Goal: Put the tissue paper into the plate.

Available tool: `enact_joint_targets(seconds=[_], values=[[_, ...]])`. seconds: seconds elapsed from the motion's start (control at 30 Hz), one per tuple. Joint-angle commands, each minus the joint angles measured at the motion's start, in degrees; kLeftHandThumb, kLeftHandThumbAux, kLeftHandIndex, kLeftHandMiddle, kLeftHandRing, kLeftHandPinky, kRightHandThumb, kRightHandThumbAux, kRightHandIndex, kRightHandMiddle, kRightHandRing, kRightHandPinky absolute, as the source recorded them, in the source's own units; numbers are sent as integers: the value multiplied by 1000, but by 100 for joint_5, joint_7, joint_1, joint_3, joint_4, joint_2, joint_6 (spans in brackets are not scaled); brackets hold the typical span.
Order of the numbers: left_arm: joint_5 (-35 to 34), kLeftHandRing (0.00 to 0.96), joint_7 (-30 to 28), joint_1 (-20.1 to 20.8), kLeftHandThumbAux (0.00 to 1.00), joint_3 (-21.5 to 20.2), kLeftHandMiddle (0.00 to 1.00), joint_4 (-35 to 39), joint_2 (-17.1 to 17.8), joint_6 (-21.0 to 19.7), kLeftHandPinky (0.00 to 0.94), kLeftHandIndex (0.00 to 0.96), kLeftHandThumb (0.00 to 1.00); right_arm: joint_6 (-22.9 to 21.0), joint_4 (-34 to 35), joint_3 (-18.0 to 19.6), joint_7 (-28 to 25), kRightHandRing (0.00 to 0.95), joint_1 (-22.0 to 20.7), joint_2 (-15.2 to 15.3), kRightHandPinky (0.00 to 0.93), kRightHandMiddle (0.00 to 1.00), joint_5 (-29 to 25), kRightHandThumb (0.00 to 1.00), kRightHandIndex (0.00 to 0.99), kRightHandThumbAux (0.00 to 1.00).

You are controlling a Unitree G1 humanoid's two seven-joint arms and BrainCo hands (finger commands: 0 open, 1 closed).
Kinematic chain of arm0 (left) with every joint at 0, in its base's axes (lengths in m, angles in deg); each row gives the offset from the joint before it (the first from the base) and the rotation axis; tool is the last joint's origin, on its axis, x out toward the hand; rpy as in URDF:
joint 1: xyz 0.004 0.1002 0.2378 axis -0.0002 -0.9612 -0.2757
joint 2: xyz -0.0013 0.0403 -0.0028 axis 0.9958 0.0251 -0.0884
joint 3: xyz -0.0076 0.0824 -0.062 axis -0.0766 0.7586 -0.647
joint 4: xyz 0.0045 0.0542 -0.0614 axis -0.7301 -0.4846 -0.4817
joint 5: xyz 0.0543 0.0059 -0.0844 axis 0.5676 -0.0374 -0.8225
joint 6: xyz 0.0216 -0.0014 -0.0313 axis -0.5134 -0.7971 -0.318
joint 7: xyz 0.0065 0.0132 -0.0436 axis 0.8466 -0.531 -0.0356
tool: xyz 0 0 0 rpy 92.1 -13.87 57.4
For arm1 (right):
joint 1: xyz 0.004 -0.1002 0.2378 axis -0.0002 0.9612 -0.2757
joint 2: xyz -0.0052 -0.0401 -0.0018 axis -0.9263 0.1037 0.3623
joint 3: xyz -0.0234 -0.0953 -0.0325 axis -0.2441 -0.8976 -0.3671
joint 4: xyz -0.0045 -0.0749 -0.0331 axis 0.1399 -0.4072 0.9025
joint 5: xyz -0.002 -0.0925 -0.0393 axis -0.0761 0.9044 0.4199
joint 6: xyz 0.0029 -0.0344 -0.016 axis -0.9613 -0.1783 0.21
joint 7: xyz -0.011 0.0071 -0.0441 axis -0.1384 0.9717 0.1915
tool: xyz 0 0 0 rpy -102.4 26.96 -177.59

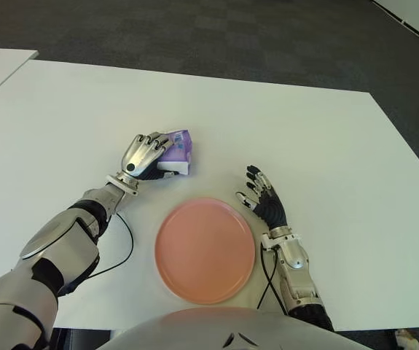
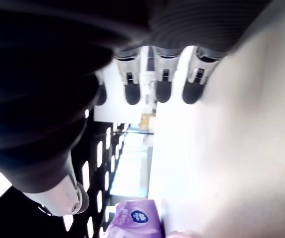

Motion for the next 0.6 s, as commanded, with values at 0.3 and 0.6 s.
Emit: enact_joint_targets(seconds=[0.3, 0.6], values=[[36, 857, -307, -185, 698, -36, 854, -135, -26, 143, 846, 442, 747, 190, -1025, 9, -102, 19, 38, 58, 64, 30, -1, 0, 21, 766], [-10, 856, -453, -191, 698, -106, 855, -161, -13, 178, 848, 442, 746, -125, -1098, 6, -29, 23, -142, 2, 63, 32, 3, 0, 19, 769]])
